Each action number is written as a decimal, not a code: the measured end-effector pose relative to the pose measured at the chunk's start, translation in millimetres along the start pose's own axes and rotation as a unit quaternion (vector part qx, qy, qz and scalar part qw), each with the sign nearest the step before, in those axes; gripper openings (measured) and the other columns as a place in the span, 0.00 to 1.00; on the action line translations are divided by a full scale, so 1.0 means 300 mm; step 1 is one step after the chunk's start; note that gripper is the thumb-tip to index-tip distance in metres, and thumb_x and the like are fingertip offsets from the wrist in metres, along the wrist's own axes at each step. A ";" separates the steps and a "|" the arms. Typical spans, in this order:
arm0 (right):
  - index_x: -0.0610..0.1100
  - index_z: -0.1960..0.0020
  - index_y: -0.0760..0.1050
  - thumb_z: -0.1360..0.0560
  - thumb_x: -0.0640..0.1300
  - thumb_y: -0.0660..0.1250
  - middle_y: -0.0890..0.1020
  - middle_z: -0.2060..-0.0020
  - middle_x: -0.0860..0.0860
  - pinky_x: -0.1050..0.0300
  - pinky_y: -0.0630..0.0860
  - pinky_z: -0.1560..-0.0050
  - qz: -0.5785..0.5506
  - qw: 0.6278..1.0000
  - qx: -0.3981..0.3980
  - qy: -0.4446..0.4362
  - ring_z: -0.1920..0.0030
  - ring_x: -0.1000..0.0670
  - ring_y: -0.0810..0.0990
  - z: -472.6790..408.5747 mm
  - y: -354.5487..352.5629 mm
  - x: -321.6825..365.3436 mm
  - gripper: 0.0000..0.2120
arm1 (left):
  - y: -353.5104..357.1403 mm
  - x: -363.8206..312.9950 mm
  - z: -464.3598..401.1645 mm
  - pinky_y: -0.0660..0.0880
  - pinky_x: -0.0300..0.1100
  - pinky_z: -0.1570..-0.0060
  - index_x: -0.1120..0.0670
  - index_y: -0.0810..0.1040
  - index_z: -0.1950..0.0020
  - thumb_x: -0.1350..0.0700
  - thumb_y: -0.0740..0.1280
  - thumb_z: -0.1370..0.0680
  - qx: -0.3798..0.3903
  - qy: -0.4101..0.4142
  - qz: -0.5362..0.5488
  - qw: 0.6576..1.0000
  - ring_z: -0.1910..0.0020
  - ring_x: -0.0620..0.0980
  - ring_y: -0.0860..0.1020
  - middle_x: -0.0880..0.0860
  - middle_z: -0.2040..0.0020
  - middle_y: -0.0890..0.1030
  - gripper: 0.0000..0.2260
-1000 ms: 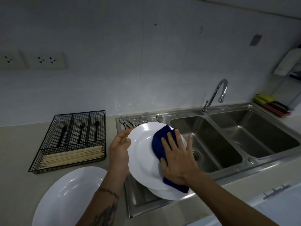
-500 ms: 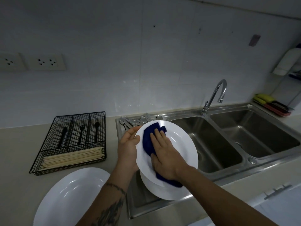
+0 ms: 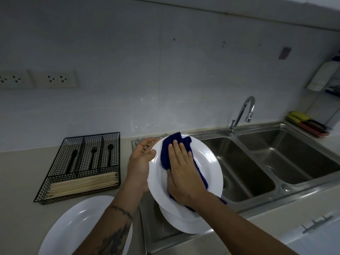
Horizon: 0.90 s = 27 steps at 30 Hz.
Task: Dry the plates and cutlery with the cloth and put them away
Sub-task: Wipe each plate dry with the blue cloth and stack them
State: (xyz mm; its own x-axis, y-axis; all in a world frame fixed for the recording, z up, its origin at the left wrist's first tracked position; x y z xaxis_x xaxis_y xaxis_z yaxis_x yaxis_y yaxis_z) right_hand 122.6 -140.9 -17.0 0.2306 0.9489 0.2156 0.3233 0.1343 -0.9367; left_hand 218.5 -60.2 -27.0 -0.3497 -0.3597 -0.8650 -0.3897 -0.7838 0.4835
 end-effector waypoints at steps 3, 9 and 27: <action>0.45 0.21 0.40 0.23 0.47 0.59 0.45 0.22 0.49 0.42 0.46 0.24 0.040 0.999 -0.006 -0.009 0.23 0.47 0.40 -0.076 -0.027 -0.019 0.38 | 0.007 -0.046 -0.010 0.79 0.53 0.47 0.52 0.78 0.42 0.71 0.60 0.22 0.007 0.008 0.006 1.000 0.46 0.57 0.81 0.53 0.42 0.83 0.18; 0.47 0.22 0.44 0.24 0.49 0.56 0.49 0.22 0.48 0.33 0.63 0.34 0.088 0.987 -0.060 0.122 0.26 0.37 0.54 -0.096 -0.155 -0.162 0.35 | -0.062 -0.108 0.051 0.81 0.49 0.53 0.51 0.76 0.41 0.71 0.61 0.24 -0.034 0.082 0.061 0.994 0.45 0.54 0.82 0.50 0.42 0.83 0.18; 0.49 0.24 0.54 0.27 0.49 0.62 0.65 0.34 0.51 0.50 0.75 0.44 -0.018 0.997 -0.051 0.056 0.41 0.48 0.69 -0.018 -0.252 -0.234 0.33 | 0.138 -0.083 0.021 0.80 0.38 0.53 0.52 0.75 0.35 0.72 0.57 0.21 0.177 0.063 -0.157 0.970 0.46 0.47 0.83 0.47 0.41 0.83 0.21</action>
State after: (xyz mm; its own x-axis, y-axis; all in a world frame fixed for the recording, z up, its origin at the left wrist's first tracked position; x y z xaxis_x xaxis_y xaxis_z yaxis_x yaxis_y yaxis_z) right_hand 86.9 -219.2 40.1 0.3168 0.9053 0.2828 0.4233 0.1319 -0.8963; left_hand 205.7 -80.5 15.5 -0.0691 -0.2081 -0.9757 -0.7364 -0.6491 0.1906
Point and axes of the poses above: each hand's wrist, its own z-axis away from the middle knuckle, its own y-axis out of the palm, x = y × z, the point moved 9 cm from there along -z, towards the middle knuckle
